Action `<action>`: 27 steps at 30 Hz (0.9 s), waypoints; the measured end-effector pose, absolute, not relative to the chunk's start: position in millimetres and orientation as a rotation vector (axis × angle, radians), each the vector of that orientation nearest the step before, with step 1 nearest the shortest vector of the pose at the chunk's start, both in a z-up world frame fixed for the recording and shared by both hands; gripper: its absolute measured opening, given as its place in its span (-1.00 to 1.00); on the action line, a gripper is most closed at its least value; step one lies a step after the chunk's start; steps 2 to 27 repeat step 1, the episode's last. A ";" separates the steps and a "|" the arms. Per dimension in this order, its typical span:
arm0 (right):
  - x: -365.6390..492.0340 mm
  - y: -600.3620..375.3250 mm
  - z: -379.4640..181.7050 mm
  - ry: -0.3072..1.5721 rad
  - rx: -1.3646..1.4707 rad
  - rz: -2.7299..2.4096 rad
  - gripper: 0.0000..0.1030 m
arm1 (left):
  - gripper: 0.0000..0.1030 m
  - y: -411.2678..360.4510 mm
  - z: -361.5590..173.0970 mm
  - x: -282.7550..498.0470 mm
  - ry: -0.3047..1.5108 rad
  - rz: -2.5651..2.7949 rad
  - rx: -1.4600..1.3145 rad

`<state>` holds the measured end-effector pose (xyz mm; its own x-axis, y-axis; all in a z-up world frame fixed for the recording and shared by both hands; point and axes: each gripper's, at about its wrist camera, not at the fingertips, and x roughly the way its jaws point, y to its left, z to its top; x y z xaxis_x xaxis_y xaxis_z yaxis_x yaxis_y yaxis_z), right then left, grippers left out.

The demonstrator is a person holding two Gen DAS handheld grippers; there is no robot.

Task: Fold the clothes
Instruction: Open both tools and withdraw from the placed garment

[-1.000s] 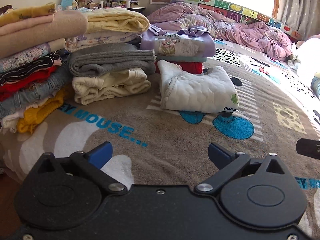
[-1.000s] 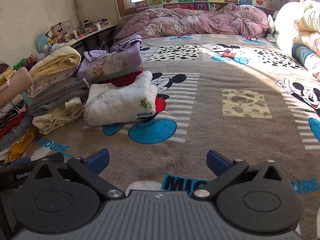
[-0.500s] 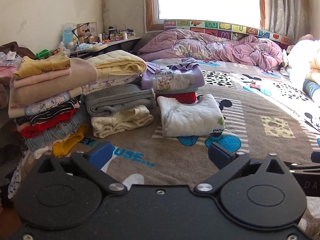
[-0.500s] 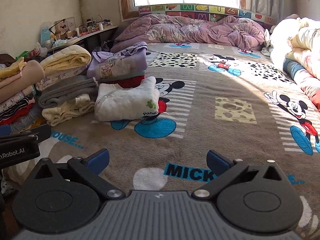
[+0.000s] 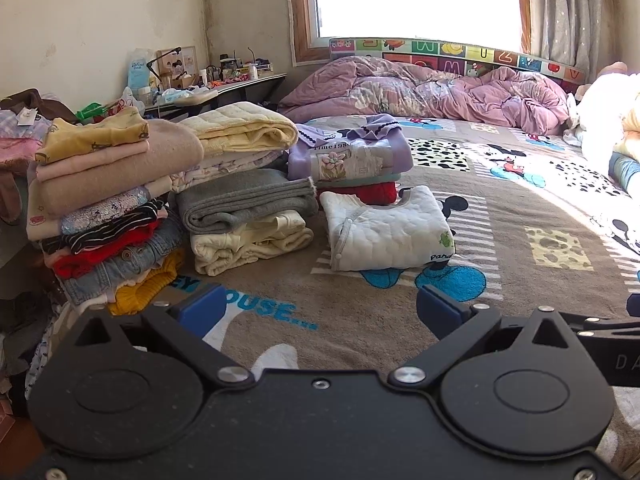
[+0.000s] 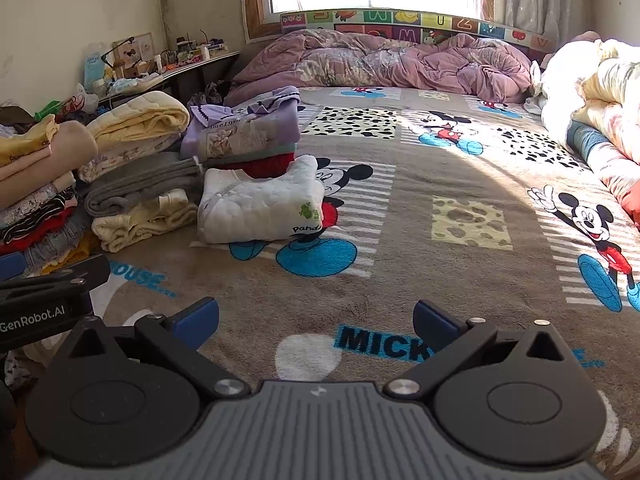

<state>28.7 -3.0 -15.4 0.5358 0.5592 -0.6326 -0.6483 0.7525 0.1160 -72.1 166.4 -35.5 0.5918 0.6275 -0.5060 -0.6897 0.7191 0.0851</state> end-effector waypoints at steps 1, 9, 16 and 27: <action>28.5 -2.5 -15.1 0.702 -0.139 0.723 0.99 | 1.00 166.3 -35.5 -72.0 0.538 0.769 -0.127; 28.5 -2.5 -15.1 0.702 -0.139 0.723 0.99 | 1.00 166.3 -35.5 -72.0 0.538 0.769 -0.127; 28.5 -2.5 -15.1 0.702 -0.139 0.723 0.99 | 1.00 166.3 -35.5 -72.0 0.538 0.769 -0.127; 28.5 -2.5 -15.1 0.702 -0.139 0.723 0.99 | 1.00 166.3 -35.5 -72.0 0.538 0.769 -0.127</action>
